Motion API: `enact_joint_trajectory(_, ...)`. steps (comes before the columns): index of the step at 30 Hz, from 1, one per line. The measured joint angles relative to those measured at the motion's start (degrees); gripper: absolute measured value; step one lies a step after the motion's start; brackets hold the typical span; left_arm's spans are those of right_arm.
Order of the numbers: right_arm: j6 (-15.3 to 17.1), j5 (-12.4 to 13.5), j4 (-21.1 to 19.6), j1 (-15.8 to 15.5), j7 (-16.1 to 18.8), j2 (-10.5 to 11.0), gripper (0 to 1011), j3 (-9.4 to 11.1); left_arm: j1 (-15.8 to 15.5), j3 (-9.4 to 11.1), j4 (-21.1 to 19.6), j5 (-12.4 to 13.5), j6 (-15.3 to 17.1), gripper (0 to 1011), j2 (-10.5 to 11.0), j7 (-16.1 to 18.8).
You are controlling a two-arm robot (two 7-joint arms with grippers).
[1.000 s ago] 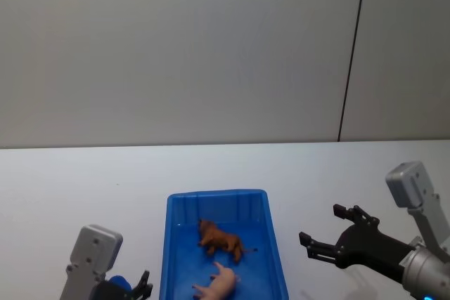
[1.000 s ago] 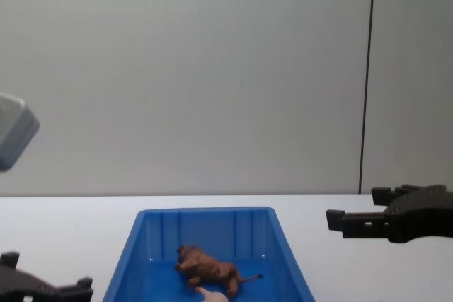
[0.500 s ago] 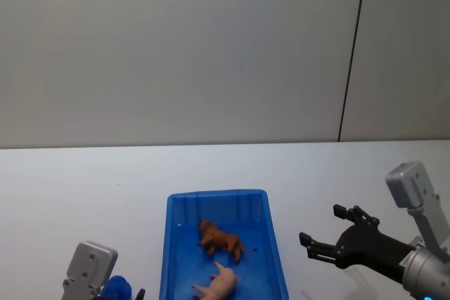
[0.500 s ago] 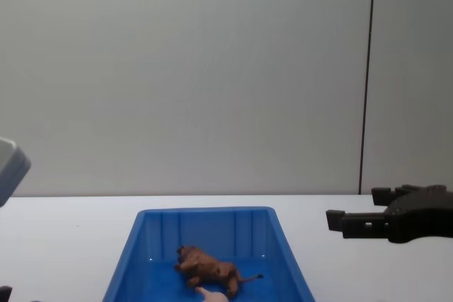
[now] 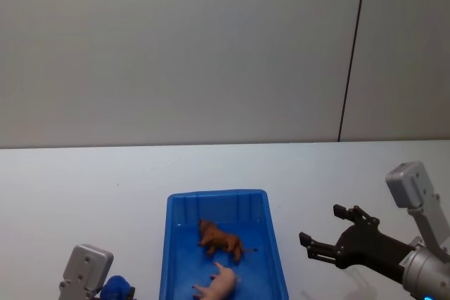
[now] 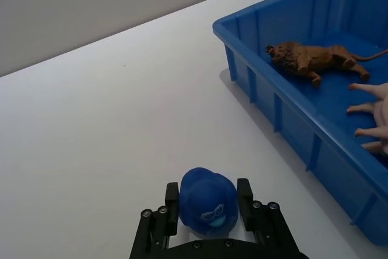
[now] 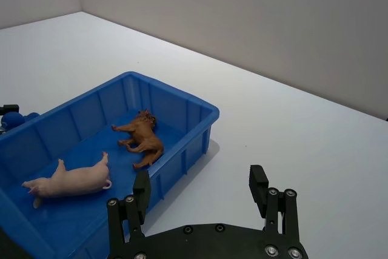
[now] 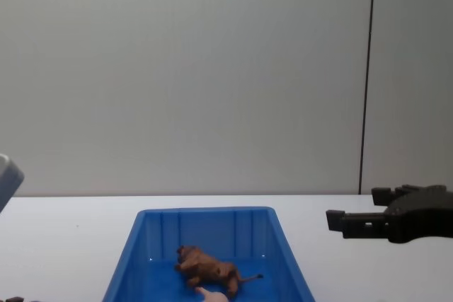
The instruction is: Pick up the two dolls from the table and place them into the box.
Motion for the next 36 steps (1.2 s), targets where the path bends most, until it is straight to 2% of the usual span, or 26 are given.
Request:
enact_joint_trajectory(3, 0.00, 0.00, 0.00, 0.00, 0.00, 0.00, 1001, 0.00, -0.15, -0.22, 0.24, 0.14, -0.35, 529, 0.01, -0.41)
enact_joint_trajectory(6, 0.00, 0.00, 0.00, 0.00, 0.00, 0.00, 1001, 0.00, -0.36, -0.60, 0.44, 0.40, -0.87, 473, 0.13, -0.97)
enact_joint_trajectory(7, 0.00, 0.01, 0.00, 0.00, 0.00, 0.00, 1001, 0.00, -0.49, -0.84, 0.46, 0.54, -1.11, 396, 0.22, -1.22)
enact_joint_trajectory(11, 0.00, 0.00, 0.00, 0.00, 0.00, 0.00, 1001, 0.00, -0.81, -1.37, 0.41, 1.04, -1.67, 290, 0.49, -1.84)
enact_joint_trajectory(23, 0.00, 0.01, 0.00, 0.00, 0.00, 0.00, 1001, 0.00, -2.90, -2.66, -1.05, 3.80, -3.27, 217, 0.66, -4.52)
enact_joint_trajectory(32, 0.00, 0.00, 0.00, 0.00, 0.00, 0.00, 1001, 0.00, -5.47, -2.90, -1.64, 6.59, -4.34, 172, -0.69, -7.67)
enact_joint_trajectory(36, 0.00, 0.01, 0.00, 0.00, 0.00, 0.00, 1001, 0.00, -7.06, -2.60, -1.40, 7.94, -5.04, 152, -1.96, -9.76)
